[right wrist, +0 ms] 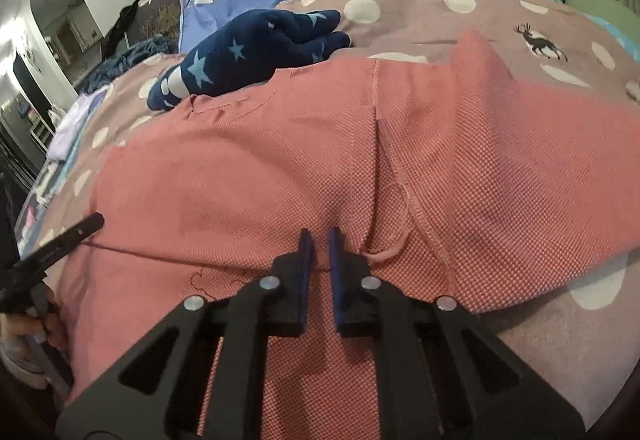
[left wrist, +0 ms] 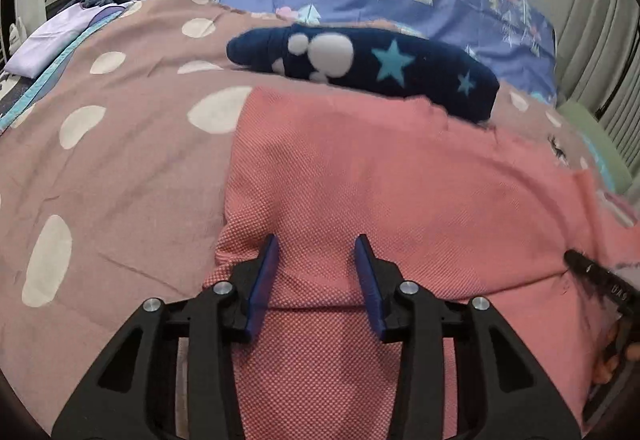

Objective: Fold small clothes

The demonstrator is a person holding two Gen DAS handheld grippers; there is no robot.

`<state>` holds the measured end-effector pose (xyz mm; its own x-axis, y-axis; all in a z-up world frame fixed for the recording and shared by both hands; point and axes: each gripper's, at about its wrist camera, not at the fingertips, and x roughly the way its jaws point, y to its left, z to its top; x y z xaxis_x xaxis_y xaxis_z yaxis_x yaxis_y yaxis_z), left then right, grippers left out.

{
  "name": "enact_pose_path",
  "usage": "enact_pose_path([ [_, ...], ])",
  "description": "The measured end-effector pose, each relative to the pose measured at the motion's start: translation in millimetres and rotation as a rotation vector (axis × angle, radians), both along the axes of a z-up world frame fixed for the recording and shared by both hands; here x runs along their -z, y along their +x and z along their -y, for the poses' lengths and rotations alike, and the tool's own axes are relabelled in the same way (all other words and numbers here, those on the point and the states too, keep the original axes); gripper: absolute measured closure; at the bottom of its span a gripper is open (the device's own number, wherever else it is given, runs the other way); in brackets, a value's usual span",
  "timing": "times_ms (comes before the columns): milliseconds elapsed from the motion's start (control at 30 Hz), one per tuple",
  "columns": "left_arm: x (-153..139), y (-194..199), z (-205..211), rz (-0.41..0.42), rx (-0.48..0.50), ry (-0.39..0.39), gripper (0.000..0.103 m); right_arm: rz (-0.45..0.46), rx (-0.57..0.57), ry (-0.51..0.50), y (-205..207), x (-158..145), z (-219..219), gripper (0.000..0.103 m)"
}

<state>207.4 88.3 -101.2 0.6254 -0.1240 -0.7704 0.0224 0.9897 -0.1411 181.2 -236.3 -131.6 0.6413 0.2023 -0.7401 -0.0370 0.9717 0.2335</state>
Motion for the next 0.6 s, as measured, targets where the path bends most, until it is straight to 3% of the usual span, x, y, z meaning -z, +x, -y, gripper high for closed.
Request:
enact_pose_path([
  [100, 1, 0, 13, -0.003, 0.014, 0.085, 0.050, 0.007, -0.001, -0.003, 1, -1, 0, 0.095],
  [200, 2, 0, 23, -0.002, 0.011, 0.165, 0.048, 0.003, 0.009, 0.099, -8, -5, 16, 0.099],
  [267, 2, -1, 18, 0.003, 0.009, 0.145, 0.047, 0.002, 0.051, 0.159, -26, -17, 38, 0.094],
  [300, -3, -2, 15, 0.005, 0.009, 0.132, 0.047, 0.038, 0.089, 0.160, -38, -26, 52, 0.085],
  [333, -3, -1, 13, 0.006, 0.009, 0.118, 0.047, 0.097, 0.147, 0.157, -54, -38, 76, 0.072],
  [400, -4, -1, 13, 0.007, 0.011, 0.108, 0.047, 0.144, 0.251, 0.170, -73, -50, 118, 0.056],
  [467, -3, -2, 16, 0.009, 0.012, 0.132, 0.047, 0.147, 0.416, 0.254, -93, -51, 178, 0.056],
  [567, -4, -3, 20, 0.012, 0.011, 0.156, 0.046, 0.136, 0.684, 0.523, -128, -31, 259, 0.056],
  [600, -4, -3, 20, 0.013, 0.010, 0.158, 0.046, 0.141, 0.724, 0.582, -137, -26, 274, 0.056],
])
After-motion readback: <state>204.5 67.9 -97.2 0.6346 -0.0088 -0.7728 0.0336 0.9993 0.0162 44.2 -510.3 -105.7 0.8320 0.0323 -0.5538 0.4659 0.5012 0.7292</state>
